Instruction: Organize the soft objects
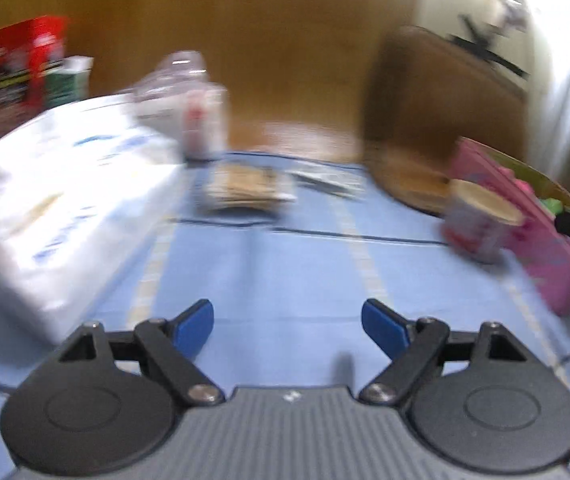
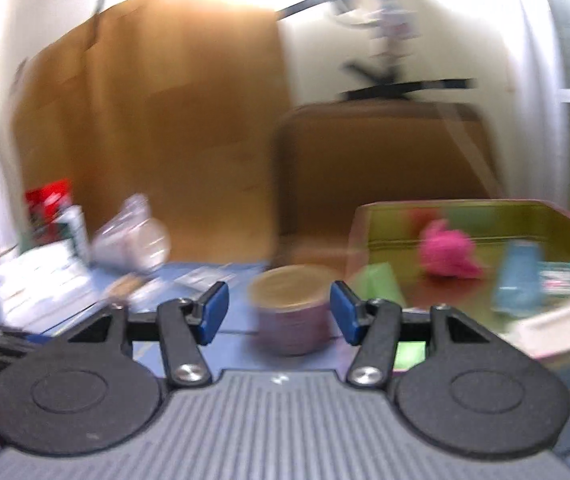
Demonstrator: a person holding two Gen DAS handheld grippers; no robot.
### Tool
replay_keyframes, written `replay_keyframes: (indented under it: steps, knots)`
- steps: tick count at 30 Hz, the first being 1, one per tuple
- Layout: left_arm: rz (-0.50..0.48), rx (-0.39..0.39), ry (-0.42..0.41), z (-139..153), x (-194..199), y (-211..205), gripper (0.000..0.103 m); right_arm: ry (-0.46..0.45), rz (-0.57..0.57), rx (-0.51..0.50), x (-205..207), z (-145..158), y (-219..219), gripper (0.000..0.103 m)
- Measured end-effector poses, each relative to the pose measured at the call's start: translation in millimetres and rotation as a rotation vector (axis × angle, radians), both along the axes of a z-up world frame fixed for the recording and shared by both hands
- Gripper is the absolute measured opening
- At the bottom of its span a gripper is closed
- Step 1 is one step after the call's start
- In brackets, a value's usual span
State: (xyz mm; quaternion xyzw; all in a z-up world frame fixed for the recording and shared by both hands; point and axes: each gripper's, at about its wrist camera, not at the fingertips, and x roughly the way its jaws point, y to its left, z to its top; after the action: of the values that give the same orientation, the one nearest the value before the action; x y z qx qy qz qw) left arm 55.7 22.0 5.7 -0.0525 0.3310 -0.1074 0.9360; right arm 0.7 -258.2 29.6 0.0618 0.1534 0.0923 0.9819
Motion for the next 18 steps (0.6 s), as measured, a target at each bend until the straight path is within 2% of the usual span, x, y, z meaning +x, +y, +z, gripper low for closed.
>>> replay_keyframes:
  steps: [4, 7, 12, 18]
  knots:
    - [0.059, -0.02, -0.013, -1.2, 5.1, 18.5, 0.084, 0.06, 0.077, -0.007, 19.0, -14.2, 39.2, 0.058]
    - [0.066, 0.024, -0.02, -2.7, 9.0, 13.5, 0.084, 0.1, 0.069, 0.016, 27.6, -27.3, 53.3, 0.058]
    - [0.065, 0.078, -0.019, -5.1, 10.0, 5.0, 0.084, 0.157, 0.014, 0.049, 21.0, -47.3, 54.1, 0.059]
    - [0.065, 0.106, -0.018, -6.5, 9.6, 0.9, 0.085, 0.172, -0.033, 0.193, 8.9, -57.3, 34.7, 0.059]
